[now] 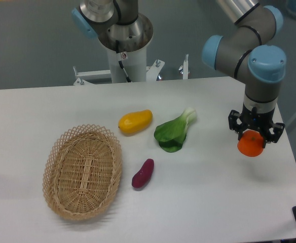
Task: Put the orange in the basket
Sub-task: 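Hold the orange in the gripper and lift slightly, then carry the orange over the wicker basket and lower it inside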
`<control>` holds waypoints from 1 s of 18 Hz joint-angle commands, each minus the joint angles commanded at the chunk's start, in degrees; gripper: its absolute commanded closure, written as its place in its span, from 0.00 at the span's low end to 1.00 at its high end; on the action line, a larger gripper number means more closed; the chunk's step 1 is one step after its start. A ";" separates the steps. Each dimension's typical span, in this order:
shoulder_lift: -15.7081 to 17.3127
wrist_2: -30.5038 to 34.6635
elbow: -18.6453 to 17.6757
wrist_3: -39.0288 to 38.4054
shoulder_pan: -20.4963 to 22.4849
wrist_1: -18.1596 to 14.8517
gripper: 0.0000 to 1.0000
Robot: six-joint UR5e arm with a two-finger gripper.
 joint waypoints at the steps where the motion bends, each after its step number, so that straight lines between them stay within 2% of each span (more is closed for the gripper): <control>1: 0.00 -0.09 0.00 0.09 0.00 0.00 0.30; 12: 0.44 -0.26 -0.09 0.00 -0.44 -0.88 0.30; 17: 1.41 -0.27 -2.11 -0.35 -2.63 -0.70 0.30; 18: 1.67 -0.26 -3.59 -0.44 -3.42 -0.53 0.30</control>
